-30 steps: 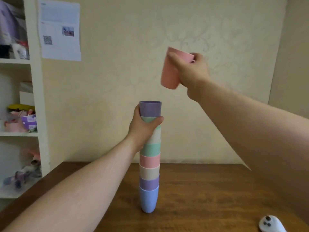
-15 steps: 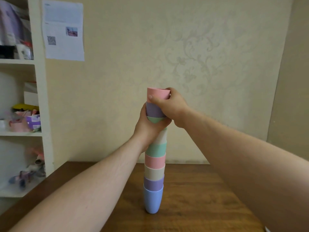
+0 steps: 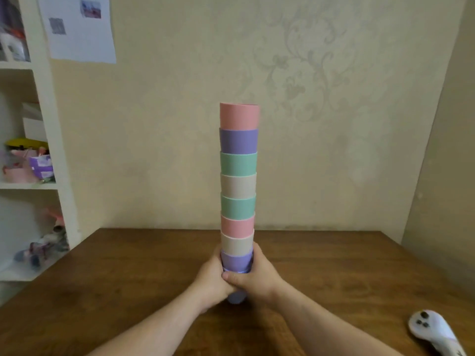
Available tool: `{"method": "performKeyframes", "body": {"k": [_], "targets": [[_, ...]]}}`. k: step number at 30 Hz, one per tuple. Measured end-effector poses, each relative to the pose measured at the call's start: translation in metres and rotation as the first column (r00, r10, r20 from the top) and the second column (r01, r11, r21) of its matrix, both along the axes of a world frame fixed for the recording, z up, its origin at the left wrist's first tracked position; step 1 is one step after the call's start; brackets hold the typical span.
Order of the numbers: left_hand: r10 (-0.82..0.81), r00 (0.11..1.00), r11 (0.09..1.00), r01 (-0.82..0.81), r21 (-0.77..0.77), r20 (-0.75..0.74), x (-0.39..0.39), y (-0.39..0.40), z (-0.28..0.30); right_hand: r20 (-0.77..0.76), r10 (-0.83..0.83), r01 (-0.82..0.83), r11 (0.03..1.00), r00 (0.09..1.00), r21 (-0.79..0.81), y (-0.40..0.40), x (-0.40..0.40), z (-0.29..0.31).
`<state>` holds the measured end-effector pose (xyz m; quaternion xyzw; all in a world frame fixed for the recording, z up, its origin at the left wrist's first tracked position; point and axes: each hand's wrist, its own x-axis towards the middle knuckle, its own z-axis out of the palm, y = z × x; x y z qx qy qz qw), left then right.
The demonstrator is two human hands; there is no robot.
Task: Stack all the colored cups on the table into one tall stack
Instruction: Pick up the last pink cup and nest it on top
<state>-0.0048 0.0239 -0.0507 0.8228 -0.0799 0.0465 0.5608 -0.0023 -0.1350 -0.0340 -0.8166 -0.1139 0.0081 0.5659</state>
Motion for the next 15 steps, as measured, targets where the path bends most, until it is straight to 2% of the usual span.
{"method": "performKeyframes", "body": {"k": [7,15], "targets": [[0.035,0.998,0.999,-0.034,0.026,-0.049,0.047,-0.007,-0.006,0.0,-0.075,0.075,0.997,0.997,-0.032,-0.002,0.043,-0.001],[0.112,0.991,0.993,-0.109,0.045,-0.071,0.145,-0.026,-0.01,0.031,-0.146,0.148,0.986,0.989,-0.073,-0.015,0.138,-0.006]]}}
